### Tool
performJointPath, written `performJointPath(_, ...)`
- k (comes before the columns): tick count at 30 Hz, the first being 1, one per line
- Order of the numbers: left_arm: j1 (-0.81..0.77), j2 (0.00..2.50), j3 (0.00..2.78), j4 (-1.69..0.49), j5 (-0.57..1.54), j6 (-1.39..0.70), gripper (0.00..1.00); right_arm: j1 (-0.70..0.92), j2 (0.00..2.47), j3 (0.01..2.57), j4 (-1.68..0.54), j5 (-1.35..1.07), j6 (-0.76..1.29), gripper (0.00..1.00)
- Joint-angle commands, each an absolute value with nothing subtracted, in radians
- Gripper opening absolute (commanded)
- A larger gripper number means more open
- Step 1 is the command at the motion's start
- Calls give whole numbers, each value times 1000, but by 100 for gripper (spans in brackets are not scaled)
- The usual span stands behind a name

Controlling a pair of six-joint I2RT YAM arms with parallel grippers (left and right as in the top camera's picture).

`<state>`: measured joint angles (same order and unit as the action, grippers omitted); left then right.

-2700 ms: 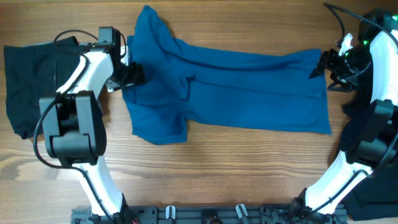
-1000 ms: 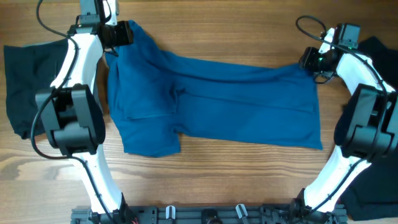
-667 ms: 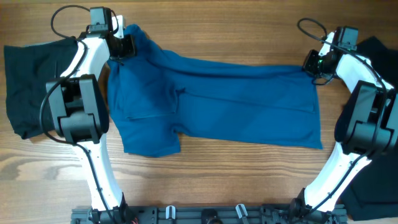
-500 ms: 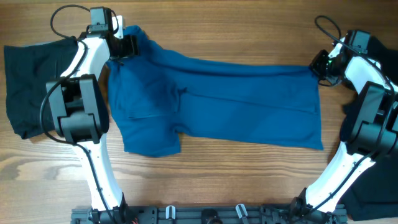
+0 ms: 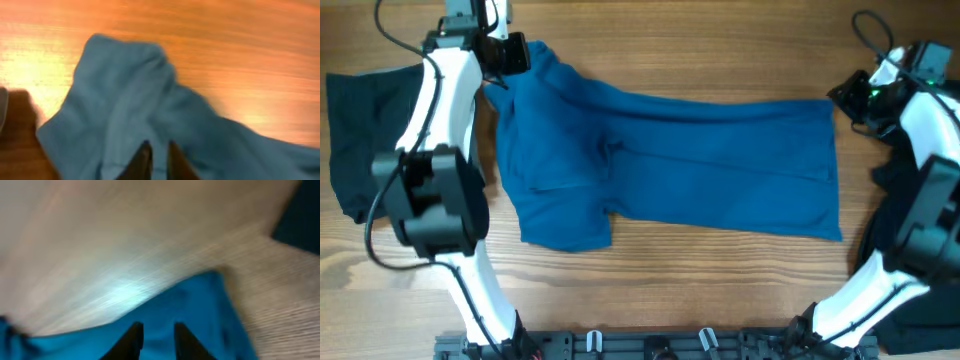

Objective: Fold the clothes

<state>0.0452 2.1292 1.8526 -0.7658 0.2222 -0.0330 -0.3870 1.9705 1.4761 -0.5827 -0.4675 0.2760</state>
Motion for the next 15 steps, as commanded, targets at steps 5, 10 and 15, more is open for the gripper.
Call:
performJointPath(5, -126, 2141, 1739, -945, 348, 220, 4, -216, 1897, 1458, -862, -554, 209, 4)
performJointPath(10, -224, 2142, 1542, -685, 348, 273, 4, -32, 1956, 1445, -846, -482, 238, 4)
performJointPath(15, -226, 2208, 1465, -257, 337, 54, 4, 97, 2029, 1445, -707, -487, 227, 5)
